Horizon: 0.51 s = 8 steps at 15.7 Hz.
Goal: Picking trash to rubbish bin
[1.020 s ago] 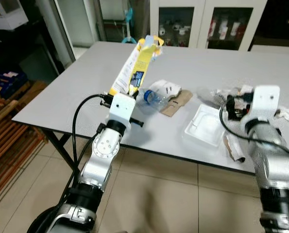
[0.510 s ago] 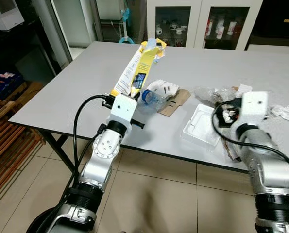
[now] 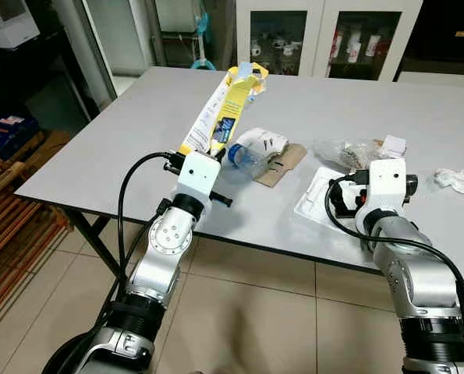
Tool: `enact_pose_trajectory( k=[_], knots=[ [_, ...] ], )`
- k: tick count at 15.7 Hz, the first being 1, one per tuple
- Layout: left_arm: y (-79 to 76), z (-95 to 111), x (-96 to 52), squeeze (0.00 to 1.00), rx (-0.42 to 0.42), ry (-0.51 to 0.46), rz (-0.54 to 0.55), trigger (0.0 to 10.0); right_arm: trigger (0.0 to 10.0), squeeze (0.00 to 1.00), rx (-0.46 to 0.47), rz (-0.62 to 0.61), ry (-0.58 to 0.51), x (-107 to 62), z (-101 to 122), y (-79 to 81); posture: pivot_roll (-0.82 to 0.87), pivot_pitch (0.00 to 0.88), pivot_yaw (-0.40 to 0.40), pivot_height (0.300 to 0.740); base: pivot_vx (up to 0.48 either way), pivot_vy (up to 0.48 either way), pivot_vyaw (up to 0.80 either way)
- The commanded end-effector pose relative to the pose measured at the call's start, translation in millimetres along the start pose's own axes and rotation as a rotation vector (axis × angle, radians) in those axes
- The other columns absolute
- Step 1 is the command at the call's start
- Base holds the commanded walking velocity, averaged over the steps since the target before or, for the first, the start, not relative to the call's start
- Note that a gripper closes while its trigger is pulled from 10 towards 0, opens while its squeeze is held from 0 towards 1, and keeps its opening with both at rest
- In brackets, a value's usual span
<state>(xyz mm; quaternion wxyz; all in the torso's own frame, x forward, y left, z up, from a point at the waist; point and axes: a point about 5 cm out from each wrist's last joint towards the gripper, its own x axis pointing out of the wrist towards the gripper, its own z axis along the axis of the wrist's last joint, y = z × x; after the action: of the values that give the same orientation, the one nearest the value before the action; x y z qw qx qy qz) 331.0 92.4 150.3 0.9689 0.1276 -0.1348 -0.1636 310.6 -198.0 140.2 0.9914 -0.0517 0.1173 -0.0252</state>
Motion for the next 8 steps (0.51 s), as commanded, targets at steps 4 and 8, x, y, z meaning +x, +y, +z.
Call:
enact_pose_trajectory(
  k=[4, 8],
  knots=[
    [0.2, -2.7, -1.3, 0.0, 0.009, 0.016, -0.017, 10.0, 10.0, 0.0, 0.0, 0.003, 0.033, 1.3, -4.7, 1.9, -0.06, 0.0, 0.059, 0.74, 0.0, 0.0, 0.0],
    [-1.3, -2.5, -0.8, 0.0, 0.02, 0.019, -0.03, 10.0, 10.0, 0.0, -0.026, -0.013, 0.105, 3.4, -23.8, 1.2, -0.05, 0.0, 0.058, 0.74, 0.0, 0.0, 0.0]
  ],
)
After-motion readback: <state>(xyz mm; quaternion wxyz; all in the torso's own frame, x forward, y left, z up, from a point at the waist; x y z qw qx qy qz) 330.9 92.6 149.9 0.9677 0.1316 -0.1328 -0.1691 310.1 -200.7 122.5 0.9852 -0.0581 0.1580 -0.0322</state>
